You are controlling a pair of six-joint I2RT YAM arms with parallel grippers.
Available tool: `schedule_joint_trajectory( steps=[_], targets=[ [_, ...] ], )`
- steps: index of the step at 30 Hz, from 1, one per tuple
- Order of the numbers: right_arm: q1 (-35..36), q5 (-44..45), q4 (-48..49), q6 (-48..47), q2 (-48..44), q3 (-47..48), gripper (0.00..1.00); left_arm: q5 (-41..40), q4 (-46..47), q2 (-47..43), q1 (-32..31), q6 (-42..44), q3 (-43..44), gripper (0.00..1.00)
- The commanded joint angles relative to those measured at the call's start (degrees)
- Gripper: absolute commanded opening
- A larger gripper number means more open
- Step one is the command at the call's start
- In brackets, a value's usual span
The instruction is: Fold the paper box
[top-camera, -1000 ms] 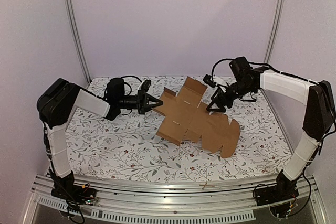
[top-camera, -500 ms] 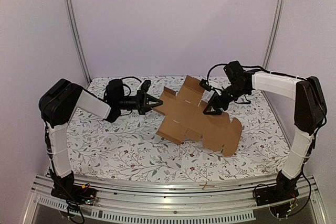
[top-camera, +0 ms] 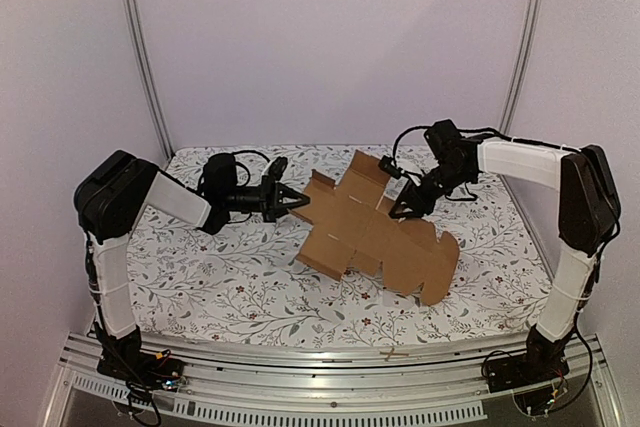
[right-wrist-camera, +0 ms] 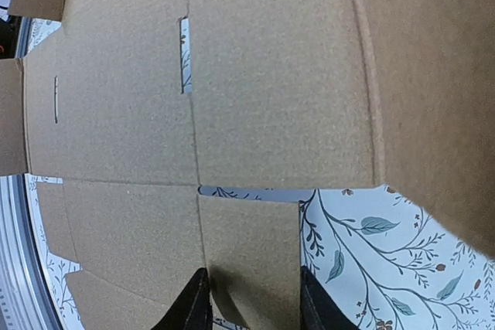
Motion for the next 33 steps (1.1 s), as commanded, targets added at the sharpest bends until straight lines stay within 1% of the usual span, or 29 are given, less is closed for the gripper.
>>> schedule_joint_trajectory(
  steps=[1, 5, 8, 10, 12, 15, 17, 19, 22, 26, 28, 33],
  targets=[
    [5.03, 4.8, 0.2, -2.86, -2.21, -2.18, 0.29, -3.08, -0.65, 0.94, 0.51, 0.84, -0.22, 0.0],
    [9.42, 11.85, 1.05, -4.71, -1.31, -2.54, 0.22, -4.01, -3.04, 1.49, 0.42, 1.69, -0.01, 0.0],
    [12.04, 16.85, 2.09, -5.38, -0.08, -2.63, 0.18, -5.87, -8.52, 1.22, 0.43, 4.93, -0.26, 0.0],
    [13.11, 17.35, 2.17, -5.54, 0.83, -2.63, 0.17, -7.25, -12.9, 1.2, 0.43, 7.61, -0.3, 0.0],
    [14.47, 19.04, 2.6, -5.42, 1.86, -2.71, 0.16, -8.5, -15.2, 1.43, 0.42, 9.02, -0.67, 0.0],
    [16.63, 23.85, 2.94, -5.86, 4.5, -2.4, 0.15, -10.47, -19.77, 1.99, 0.34, 11.63, -0.68, 0.0],
    [17.71, 26.5, 2.9, -5.85, 6.01, -2.08, 0.15, -11.99, -24.84, 2.21, 0.21, 15.25, -0.1, 0.0],
    [18.03, 27.7, 2.91, -4.93, 6.64, -1.94, 0.17, -13.77, -29.51, 2.46, 0.13, 17.52, 0.45, 0.0],
    [18.02, 29.37, 2.82, -2.96, 6.53, -1.76, 0.16, -15.62, -34.31, 2.77, 0.16, 20.28, 1.31, 0.0],
    [17.96, 30.48, 2.55, -1.57, 6.89, -1.24, 0.13, -16.71, -36.14, 3.54, 0.11, 20.98, 1.76, 0.0],
    [17.96, 30.57, 0.96, -0.15, 7.82, 0.1, 0.13, -17.58, -38.09, 3.87, 0.13, 21.68, 2.21, 0.0],
    [17.96, 28.81, -0.98, 2.36, 8.89, 0.93, 0.13, -18.61, -39.51, 4.24, 0.16, 22.37, 2.37, 0.0]
  ],
)
